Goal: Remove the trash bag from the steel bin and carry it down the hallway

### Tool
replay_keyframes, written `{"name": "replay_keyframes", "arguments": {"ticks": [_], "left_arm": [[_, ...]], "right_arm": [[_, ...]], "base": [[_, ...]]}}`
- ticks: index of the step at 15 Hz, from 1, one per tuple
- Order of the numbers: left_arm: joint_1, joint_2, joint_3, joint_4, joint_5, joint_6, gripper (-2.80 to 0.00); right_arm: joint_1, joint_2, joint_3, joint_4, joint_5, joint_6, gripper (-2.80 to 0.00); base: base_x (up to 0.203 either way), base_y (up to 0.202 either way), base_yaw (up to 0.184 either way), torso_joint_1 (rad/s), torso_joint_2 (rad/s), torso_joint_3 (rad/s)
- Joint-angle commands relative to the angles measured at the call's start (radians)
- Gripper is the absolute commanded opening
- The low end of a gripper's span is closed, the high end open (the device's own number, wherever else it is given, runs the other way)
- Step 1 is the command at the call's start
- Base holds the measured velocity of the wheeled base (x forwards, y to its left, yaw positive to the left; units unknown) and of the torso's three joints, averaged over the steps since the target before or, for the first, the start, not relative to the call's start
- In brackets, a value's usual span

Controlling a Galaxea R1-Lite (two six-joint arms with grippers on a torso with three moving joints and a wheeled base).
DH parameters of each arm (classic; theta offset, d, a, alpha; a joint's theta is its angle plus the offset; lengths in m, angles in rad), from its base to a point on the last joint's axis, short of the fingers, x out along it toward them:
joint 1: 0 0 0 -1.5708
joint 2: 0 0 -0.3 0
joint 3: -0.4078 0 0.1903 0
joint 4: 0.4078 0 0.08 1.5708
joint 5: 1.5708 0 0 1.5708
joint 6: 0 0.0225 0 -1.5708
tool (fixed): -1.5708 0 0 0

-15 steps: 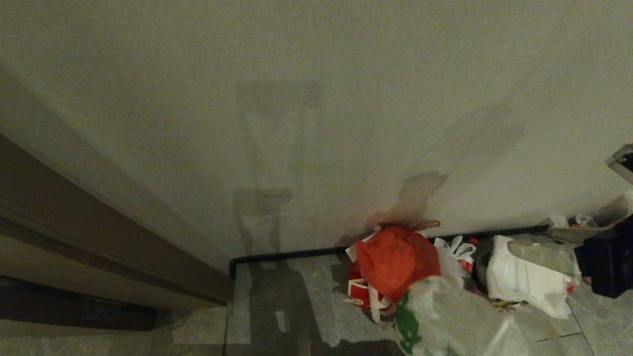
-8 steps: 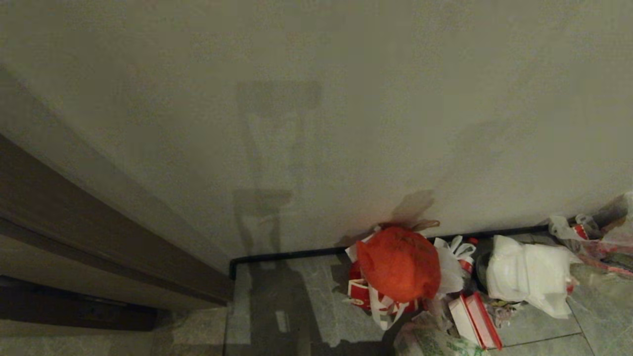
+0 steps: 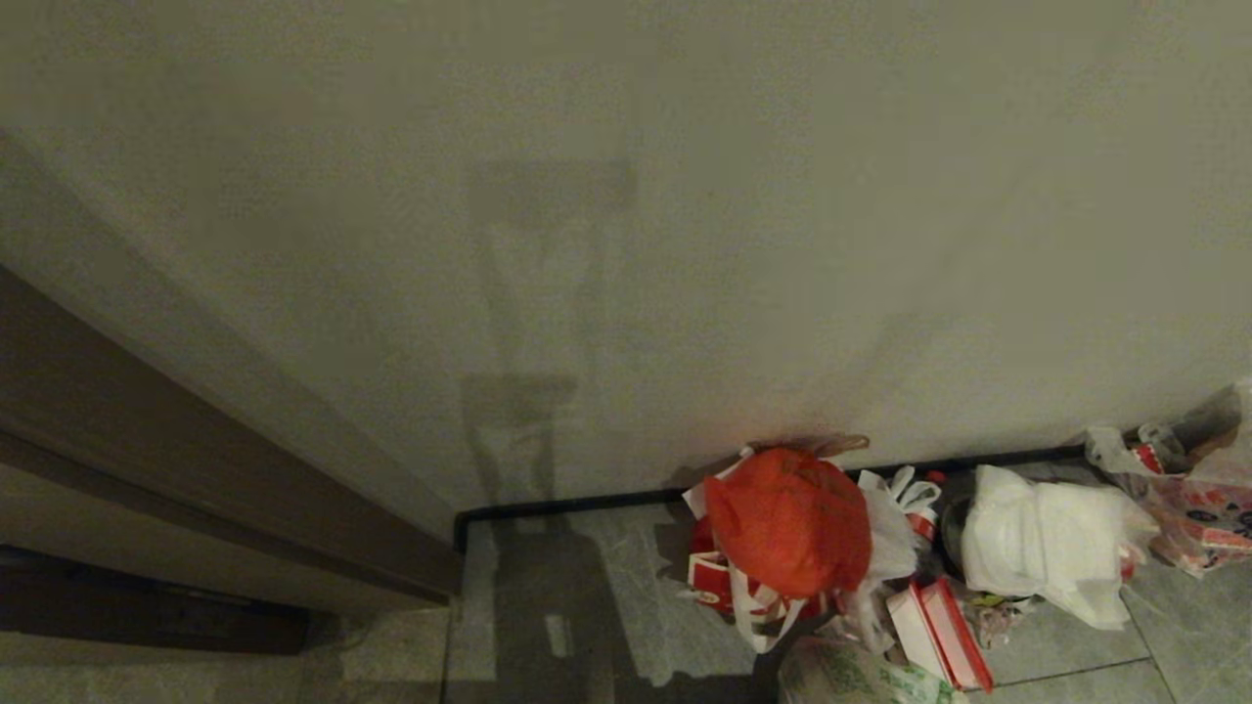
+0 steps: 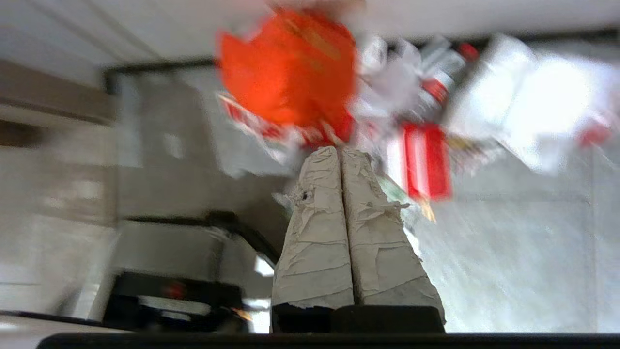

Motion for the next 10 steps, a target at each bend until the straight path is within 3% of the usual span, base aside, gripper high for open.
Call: {"name": "replay_keyframes", "arguments": {"ticks": [1,3,5,10], "left_arm": [[0.000,0.001,0.000,0.000,0.001,0.000,-2.80],[0.000,0.001,0.000,0.000,0.000,0.000,-2.80],[0.000,0.001,0.000,0.000,0.001,0.000,-2.80],[0.000,0.001,0.000,0.000,0.001,0.000,-2.80]], "right_arm": [[-0.080,-0.149,0.082,0.009,0.025,-0.033,-2.80],[-0.121,-0.240,0.179,0.013,0.029,-0.065,-2.80],[-0.124,-0.251,0.259,-0.043,-0.044,-0.063,-2.80],[-0.150,-0.246,0.279,-0.025,-0.046,-0.070,-2.80]], "base": [[0.000,0.000,0.000,0.000,0.00,0.000],[0.000,0.000,0.000,0.000,0.00,0.000],[0.000,0.000,0.000,0.000,0.00,0.000],[0.000,0.000,0.000,0.000,0.00,0.000]]}}
